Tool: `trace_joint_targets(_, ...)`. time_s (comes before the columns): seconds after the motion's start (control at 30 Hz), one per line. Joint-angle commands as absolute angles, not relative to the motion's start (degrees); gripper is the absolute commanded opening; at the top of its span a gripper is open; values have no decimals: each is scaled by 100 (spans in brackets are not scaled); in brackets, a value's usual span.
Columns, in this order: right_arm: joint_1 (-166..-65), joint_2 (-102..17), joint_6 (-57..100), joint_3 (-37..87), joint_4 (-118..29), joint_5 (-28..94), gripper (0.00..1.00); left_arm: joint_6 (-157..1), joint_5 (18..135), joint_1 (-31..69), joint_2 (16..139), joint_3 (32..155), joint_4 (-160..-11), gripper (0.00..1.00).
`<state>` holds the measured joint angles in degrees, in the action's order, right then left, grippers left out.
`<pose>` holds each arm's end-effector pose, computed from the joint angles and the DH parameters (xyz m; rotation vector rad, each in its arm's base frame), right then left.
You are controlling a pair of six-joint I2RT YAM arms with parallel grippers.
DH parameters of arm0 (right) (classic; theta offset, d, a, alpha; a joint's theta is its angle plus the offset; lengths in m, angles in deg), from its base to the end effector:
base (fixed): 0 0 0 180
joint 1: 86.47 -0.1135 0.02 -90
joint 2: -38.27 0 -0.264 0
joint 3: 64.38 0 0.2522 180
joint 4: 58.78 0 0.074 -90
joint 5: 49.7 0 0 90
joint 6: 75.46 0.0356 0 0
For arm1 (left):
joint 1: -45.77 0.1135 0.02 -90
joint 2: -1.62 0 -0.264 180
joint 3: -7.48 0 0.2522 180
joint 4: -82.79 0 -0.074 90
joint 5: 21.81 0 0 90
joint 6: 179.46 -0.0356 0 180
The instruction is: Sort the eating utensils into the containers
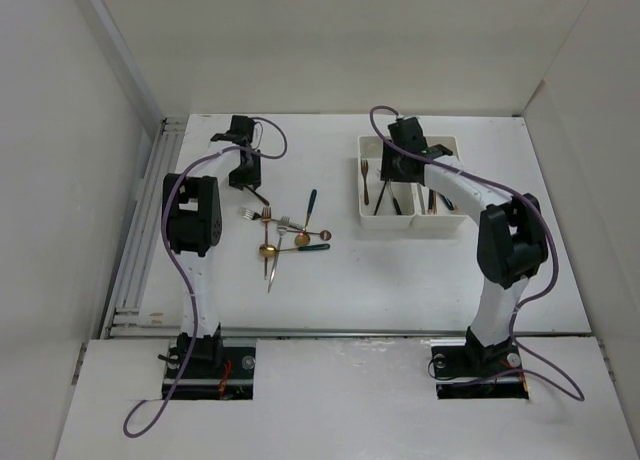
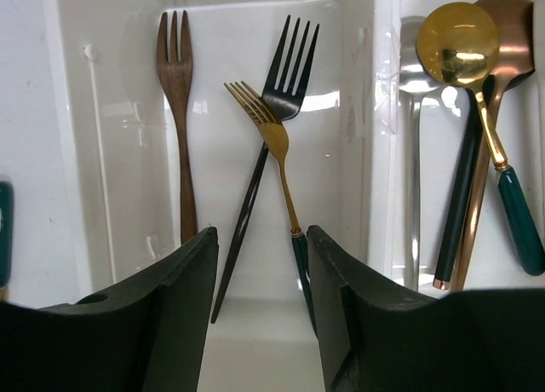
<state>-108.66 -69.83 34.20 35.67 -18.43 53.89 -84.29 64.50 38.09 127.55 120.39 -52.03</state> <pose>0.3956 0.1523 0.2479 0.0552 2.3847 0.0581 0.4744 -0.0617 0.1774 0.0329 2.5830 0.0003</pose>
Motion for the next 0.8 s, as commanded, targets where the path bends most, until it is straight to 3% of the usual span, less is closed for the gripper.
trace_joint_targets(0.0, -10906, -6527, 3352, 3675, -1874, 5595, 52, -8524, 6528, 3945, 13003, 12248, -5198, 35)
trace_joint_targets(0.07, -10906, -6474, 3352, 3605, -1874, 5595, 52, -8524, 6599, 3945, 13003, 12249, -5312, 33)
trace_joint_targets(0.27, -10906, -6360, 3300, 3473, -1874, 5770, 52, -8875, 6624, 3997, 12810, 12187, -5673, 0)
trace_joint_targets(0.57, -10906, -6201, 3239, 3358, -1927, 5823, 52, -8761, 7090, 3997, 12915, 12126, -5365, 0)
trace_joint_targets(0.77, -11273, -5745, 2835, 3236, -2286, 5876, 52, -8445, 7662, 4234, 12195, 12503, -5831, 0)
